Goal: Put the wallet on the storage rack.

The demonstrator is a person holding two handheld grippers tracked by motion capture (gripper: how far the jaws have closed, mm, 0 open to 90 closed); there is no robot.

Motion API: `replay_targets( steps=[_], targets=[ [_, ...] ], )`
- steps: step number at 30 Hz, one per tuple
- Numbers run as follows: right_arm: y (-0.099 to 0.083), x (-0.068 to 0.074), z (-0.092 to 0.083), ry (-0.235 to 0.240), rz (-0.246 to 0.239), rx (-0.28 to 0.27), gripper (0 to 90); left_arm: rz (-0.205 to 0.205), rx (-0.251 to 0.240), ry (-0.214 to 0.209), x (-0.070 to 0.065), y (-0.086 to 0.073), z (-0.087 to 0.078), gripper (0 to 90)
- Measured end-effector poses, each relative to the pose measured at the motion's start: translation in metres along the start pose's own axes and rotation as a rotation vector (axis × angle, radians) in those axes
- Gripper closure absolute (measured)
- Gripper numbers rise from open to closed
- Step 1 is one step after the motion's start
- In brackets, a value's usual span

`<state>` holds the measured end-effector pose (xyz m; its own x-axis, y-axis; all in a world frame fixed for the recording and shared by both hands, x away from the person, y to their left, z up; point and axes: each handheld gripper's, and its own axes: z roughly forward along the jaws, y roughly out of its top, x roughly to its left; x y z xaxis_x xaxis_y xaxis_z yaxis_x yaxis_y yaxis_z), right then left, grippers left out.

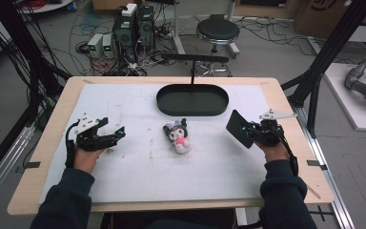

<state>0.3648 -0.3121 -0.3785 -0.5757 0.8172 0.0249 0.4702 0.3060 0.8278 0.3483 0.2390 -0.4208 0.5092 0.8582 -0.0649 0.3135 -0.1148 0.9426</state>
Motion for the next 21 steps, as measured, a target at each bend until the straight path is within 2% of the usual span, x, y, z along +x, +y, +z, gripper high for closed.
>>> replay_targets(
  steps=[1, 6, 7, 9, 10, 11, 13, 14, 15, 16, 21],
  targets=[
    [0.010, 0.003, 0.001, -0.012, -0.003, -0.030, 79.1, -0.001, -0.002, -0.001, 0.000, 0.000, 0.000, 20.4],
    [0.027, 0.008, 0.008, -0.021, -0.021, -0.063, 79.1, 0.002, -0.002, -0.004, 0.001, 0.000, 0.000, 20.4],
    [0.039, 0.010, 0.015, -0.021, -0.029, -0.070, 79.1, -0.002, -0.004, -0.002, 0.001, 0.000, 0.000, 20.4],
    [0.047, 0.012, 0.022, -0.020, -0.041, -0.079, 79.1, 0.000, -0.005, -0.001, 0.002, 0.000, -0.001, 20.4],
    [0.047, 0.012, 0.022, -0.020, -0.041, -0.079, 79.1, -0.004, -0.005, -0.002, 0.002, 0.000, -0.001, 20.4],
    [0.059, 0.014, 0.033, -0.021, -0.059, -0.064, 79.1, -0.005, -0.006, -0.001, 0.002, 0.000, -0.001, 20.4],
    [0.062, 0.015, 0.036, -0.022, -0.066, -0.061, 79.1, -0.006, -0.009, -0.002, 0.003, 0.000, -0.001, 20.4],
    [0.071, 0.017, 0.049, -0.020, -0.070, -0.053, 79.1, -0.007, -0.010, -0.001, 0.003, 0.000, -0.001, 20.4],
    [0.074, 0.018, 0.053, -0.025, -0.076, -0.052, 79.2, -0.007, -0.010, -0.001, 0.003, 0.000, -0.001, 20.3],
    [0.074, 0.018, 0.053, -0.025, -0.076, -0.052, 79.2, -0.007, -0.011, -0.001, 0.003, 0.000, -0.001, 20.4],
    [0.090, 0.022, 0.083, -0.024, -0.067, -0.044, 79.2, -0.008, -0.010, -0.001, 0.003, 0.000, -0.001, 20.4]
  ],
)
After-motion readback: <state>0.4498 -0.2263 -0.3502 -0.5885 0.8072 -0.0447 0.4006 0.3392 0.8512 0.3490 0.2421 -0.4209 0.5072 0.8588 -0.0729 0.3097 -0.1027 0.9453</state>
